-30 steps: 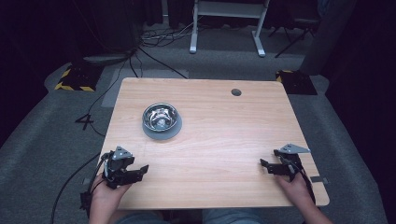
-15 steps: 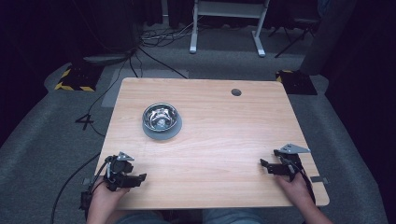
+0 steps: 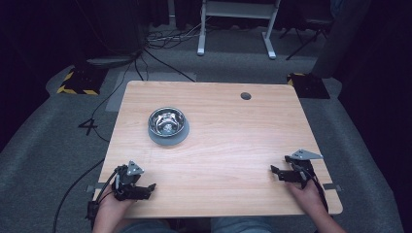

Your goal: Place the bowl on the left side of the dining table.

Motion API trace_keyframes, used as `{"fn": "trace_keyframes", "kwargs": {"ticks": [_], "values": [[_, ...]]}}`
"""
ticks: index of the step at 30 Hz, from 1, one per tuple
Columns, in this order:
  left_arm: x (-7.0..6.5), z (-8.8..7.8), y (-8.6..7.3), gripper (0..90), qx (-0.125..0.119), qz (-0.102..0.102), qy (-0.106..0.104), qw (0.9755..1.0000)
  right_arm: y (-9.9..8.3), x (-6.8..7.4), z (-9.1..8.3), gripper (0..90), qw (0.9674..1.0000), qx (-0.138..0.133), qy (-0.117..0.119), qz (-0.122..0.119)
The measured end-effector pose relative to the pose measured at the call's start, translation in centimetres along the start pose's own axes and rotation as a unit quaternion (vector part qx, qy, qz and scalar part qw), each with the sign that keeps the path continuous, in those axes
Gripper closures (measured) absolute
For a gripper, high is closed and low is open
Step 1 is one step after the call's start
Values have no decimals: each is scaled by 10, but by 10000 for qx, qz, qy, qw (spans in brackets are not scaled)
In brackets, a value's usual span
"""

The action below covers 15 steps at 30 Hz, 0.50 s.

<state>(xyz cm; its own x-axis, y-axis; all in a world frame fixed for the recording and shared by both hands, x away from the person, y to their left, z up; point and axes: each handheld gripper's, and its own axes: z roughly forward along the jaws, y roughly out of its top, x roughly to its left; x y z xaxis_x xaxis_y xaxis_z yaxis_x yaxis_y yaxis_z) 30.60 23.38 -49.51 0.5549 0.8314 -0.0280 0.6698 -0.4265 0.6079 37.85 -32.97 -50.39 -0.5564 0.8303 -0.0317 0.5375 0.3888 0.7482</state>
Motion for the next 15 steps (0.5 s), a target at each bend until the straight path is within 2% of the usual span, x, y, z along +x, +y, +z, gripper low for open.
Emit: {"fn": "trace_keyframes", "kwargs": {"ticks": [5,15], "values": [[5,5,-7,79,-389,81,-55,9992,0,1,0,218,10000,11,3,33],[6,5,-6,71,-373,102,-87,9992,0,1,0,218,10000,9,3,22]]}}
